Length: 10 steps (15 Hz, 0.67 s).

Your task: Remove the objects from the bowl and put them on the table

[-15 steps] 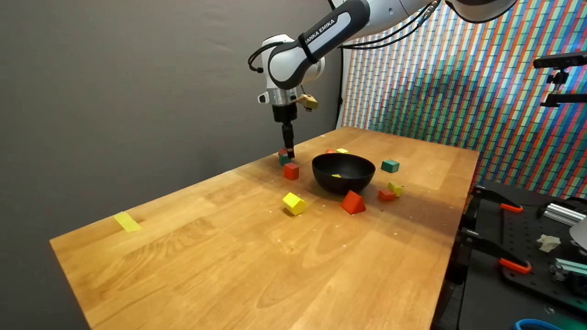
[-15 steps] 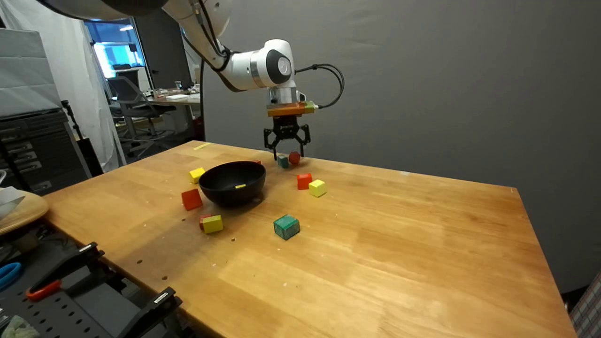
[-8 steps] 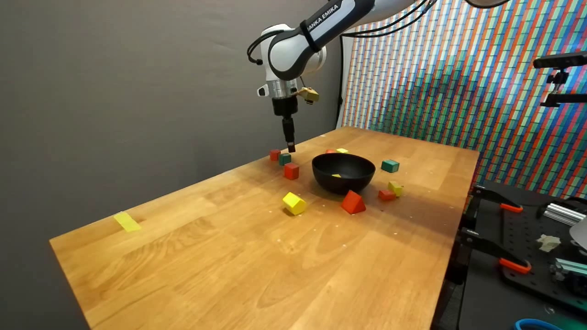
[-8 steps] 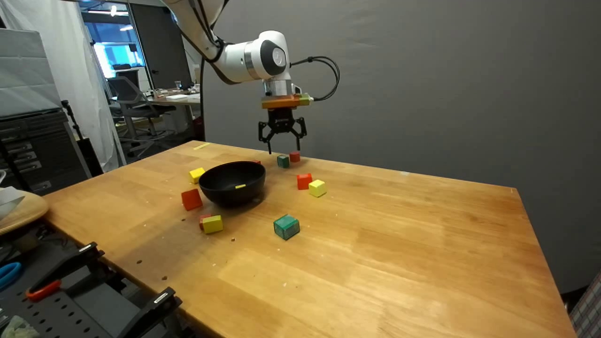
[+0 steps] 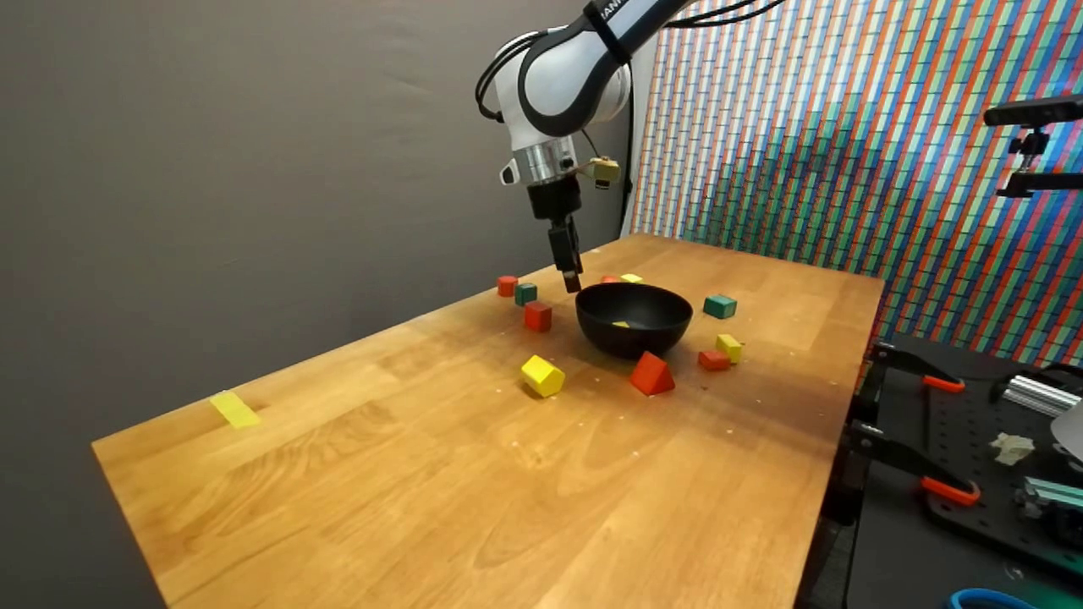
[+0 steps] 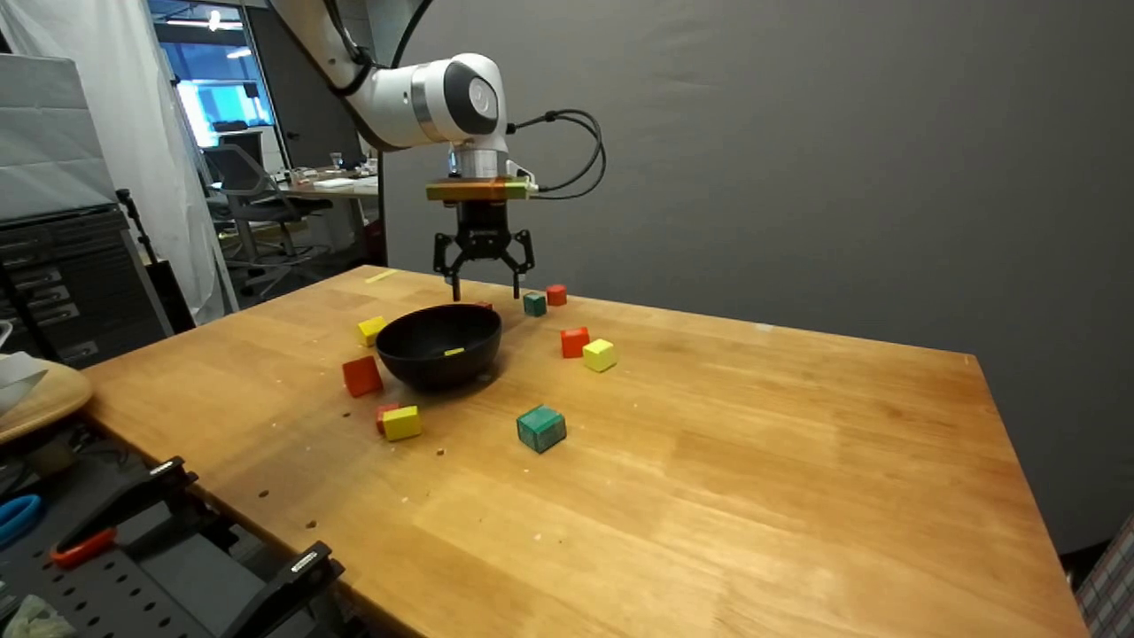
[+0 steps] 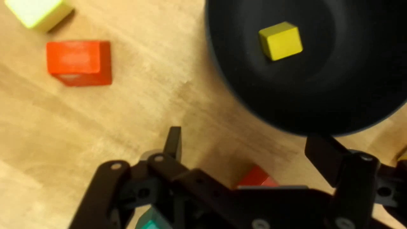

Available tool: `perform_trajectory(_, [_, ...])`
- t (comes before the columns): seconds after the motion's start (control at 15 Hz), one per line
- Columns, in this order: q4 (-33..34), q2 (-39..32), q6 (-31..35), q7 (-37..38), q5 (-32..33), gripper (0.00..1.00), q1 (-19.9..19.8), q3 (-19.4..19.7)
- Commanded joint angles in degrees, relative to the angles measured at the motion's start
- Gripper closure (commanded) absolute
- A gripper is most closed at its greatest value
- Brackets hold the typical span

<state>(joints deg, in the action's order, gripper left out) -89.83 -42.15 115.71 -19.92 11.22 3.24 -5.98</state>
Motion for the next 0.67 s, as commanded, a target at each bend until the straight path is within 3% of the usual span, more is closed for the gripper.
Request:
perform_trajectory(0.0, [-2.2,1.1,-0.2,1.0,-0.5,0.0,0.2,0.2])
perform_trajectory(0.13, [-5.0,2.7,-0.1,1.9,-0.7,0.0,0.2,0.2])
perform_trajectory(0.27, [-6.0,3.1,-1.0,8.9,-3.1,0.0,0.5,1.2])
perform_trajectory(0.6, [-17.7,6.5,19.3,11.4,-9.2,0.0,-2.4,-0.1])
